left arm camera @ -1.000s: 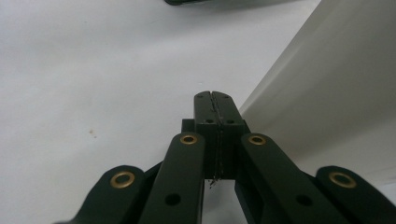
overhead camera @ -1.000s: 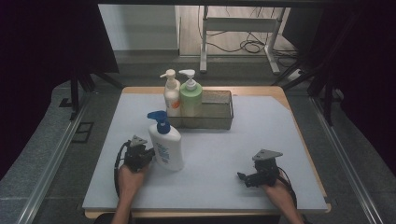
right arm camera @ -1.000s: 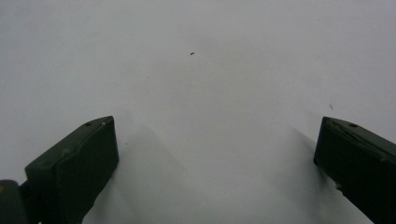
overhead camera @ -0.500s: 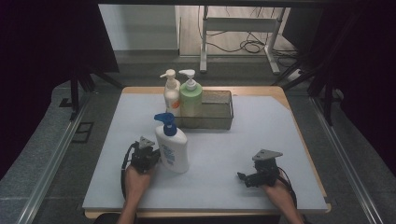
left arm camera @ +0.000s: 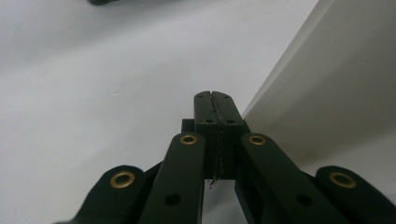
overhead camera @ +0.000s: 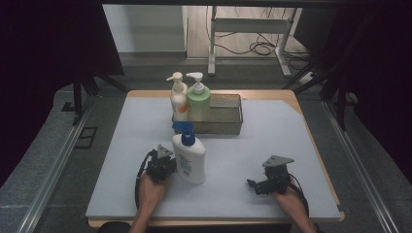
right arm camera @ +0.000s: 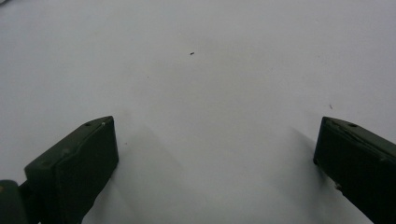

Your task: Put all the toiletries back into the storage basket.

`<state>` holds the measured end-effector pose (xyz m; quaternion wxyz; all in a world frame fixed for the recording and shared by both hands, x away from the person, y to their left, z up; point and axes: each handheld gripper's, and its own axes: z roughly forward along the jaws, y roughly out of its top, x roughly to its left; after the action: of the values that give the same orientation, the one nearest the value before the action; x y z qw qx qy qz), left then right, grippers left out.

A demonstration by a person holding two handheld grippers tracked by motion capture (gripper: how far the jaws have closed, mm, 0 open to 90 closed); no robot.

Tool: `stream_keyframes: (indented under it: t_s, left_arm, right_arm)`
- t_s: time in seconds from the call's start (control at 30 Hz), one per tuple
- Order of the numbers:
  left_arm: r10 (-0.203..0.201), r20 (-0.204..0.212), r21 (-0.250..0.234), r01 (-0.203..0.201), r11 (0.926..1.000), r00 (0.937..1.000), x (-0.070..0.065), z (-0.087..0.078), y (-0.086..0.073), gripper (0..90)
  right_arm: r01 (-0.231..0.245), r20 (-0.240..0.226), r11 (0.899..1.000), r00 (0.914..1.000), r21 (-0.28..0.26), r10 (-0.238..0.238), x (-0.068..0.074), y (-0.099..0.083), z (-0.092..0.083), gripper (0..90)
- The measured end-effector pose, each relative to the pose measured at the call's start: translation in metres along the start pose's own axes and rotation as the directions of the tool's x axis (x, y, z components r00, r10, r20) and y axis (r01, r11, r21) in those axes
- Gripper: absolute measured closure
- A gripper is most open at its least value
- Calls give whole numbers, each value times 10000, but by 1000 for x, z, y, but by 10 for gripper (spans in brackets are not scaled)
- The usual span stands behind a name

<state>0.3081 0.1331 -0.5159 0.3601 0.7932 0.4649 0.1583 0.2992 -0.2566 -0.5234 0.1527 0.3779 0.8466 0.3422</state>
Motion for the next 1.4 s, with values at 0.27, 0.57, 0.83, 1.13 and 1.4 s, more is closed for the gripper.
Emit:
stream_keyframes:
  t_s: [0.27, 0.57, 0.83, 1.13, 1.4]
  left_arm:
    - [249, 101, 70, -250, 9997, 9996, -12, 3, 1, 890]
    - [533, 229, 162, -536, 9984, 9983, -25, 6, 2, 890]
    - [756, 341, 167, -762, 9970, 9966, -38, 8, 2, 890]
    - [1111, 503, 201, -1122, 9935, 9925, -56, 12, 5, 890]
    - [1304, 646, 315, -1326, 9907, 9894, -61, 14, 6, 889]
  right_arm:
    - [2, 7, 10000, 10000, -4, -2, 0, 0, 0, 0]
    - [0, 6, 10000, 10000, -1, 0, 0, 0, 0, 0]
    - [2, 7, 10000, 10000, -1, -2, 0, 0, 0, 0]
    - [8, 16, 10000, 10000, 1, -8, 0, 0, 0, 0]
    - [-5, 24, 10000, 10000, -9, 5, 0, 0, 0, 0]
